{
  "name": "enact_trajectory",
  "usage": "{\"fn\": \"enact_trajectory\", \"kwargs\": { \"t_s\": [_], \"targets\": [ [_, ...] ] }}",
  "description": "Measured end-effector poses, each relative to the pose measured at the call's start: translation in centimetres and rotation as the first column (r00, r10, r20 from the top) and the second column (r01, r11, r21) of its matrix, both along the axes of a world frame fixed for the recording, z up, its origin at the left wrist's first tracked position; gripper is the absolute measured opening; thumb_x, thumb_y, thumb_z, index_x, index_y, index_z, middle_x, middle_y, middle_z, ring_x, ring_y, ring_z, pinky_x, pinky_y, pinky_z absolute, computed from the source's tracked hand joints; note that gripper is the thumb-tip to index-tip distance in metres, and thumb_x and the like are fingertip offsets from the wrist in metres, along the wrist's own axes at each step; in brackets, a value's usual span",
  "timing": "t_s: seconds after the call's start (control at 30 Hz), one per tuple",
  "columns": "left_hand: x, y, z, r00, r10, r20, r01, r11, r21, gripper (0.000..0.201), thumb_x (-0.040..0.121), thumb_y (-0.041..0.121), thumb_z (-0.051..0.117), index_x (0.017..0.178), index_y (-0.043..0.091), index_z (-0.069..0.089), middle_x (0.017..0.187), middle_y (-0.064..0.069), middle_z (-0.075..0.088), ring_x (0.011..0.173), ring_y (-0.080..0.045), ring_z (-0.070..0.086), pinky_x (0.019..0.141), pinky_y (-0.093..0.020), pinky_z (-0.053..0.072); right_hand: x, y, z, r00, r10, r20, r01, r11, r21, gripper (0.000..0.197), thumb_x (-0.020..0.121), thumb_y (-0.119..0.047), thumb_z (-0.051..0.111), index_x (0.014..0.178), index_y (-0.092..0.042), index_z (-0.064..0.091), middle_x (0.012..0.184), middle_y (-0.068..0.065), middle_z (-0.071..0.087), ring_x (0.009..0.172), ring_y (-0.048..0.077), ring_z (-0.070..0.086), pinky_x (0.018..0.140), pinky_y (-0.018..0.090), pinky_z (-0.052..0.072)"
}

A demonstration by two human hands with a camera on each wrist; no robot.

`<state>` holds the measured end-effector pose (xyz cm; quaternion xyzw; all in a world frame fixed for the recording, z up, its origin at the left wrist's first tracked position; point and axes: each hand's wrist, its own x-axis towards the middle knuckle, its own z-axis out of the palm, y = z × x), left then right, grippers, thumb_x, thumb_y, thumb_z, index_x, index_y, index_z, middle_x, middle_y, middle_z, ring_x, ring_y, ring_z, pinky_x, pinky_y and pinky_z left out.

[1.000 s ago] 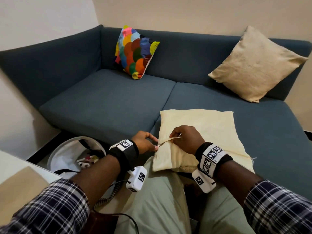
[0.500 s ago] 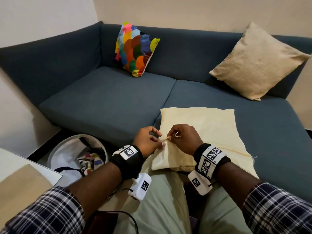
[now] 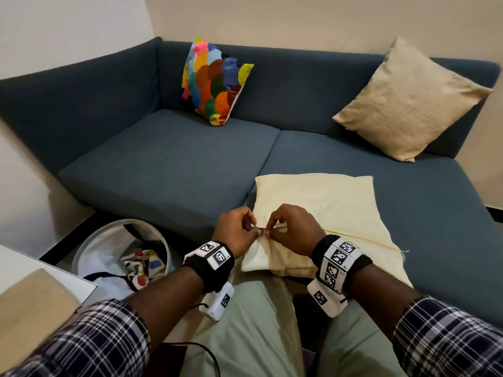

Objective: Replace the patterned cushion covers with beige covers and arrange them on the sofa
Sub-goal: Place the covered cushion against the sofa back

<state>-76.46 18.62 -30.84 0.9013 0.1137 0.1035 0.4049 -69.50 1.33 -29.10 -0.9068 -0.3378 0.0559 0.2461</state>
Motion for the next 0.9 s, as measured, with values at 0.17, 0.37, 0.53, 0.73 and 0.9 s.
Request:
{"fn": "enact_trajectory", "kwargs": {
  "t_s": [0.17,0.37,0.53,0.73,0.9],
  "targets": [
    [0.1,-0.1,0.0,0.999,-0.038,-0.031,0.039,0.998,0.043,0.016,0.078,0.025,0.08,0.08,0.023,0.064,0.075,0.002,0.067,0.073,-0.017,0.065,0.073,-0.041,0.058,-0.2,-2.2,1.0,0.988,0.14,-0.063,-0.141,0.99,-0.015,0.017,0.079,-0.033,0.083,0.095,-0.033,0.076,0.113,-0.013,0.069,0.104,0.013,0.061,0.093,0.04,0.051],
    [-3.0,-0.5,2.2,0.894,-0.316,-0.318,0.443,0.732,0.517,0.095,0.066,0.083,0.062,0.144,0.036,0.036,0.145,0.003,0.042,0.126,-0.022,0.049,0.099,-0.044,0.048,-0.5,-8.2,2.8,0.993,0.045,-0.107,-0.057,0.992,-0.109,0.044,0.065,-0.041,0.09,0.104,-0.036,0.07,0.126,-0.013,0.063,0.118,0.013,0.056,0.101,0.036,0.046],
    [-3.9,-2.2,1.6,0.819,-0.266,-0.508,0.559,0.564,0.607,0.098,0.084,0.051,0.07,0.157,0.032,0.008,0.166,-0.01,0.002,0.141,-0.037,0.032,0.105,-0.05,0.045,-0.5,-13.2,3.8,0.988,-0.105,-0.115,0.044,0.896,-0.442,0.077,0.049,-0.057,0.089,0.116,-0.051,0.052,0.133,-0.015,0.043,0.124,0.02,0.044,0.097,0.048,0.047],
    [1.1,-1.8,6.1,0.884,-0.301,-0.357,0.466,0.614,0.637,0.031,0.093,0.039,0.054,0.12,0.029,0.066,0.121,-0.011,0.064,0.109,-0.036,0.063,0.089,-0.039,0.051,0.0,-15.8,3.1,0.992,-0.098,-0.083,0.032,0.812,-0.582,0.121,0.046,-0.05,0.094,0.138,-0.064,0.016,0.156,-0.011,0.008,0.142,0.027,0.024,0.096,0.057,0.05],
    [10.7,1.4,13.2,0.952,-0.288,0.106,0.216,0.872,0.439,0.026,0.101,0.02,0.05,0.081,0.033,0.06,0.076,0.006,0.063,0.073,-0.012,0.06,0.059,-0.029,0.038,7.0,-17.6,8.5,0.992,-0.104,-0.072,0.086,0.974,-0.212,0.096,0.066,-0.035,0.09,0.14,-0.06,0.034,0.146,-0.013,0.045,0.127,0.015,0.049,0.105,0.043,0.046]
  ]
}}
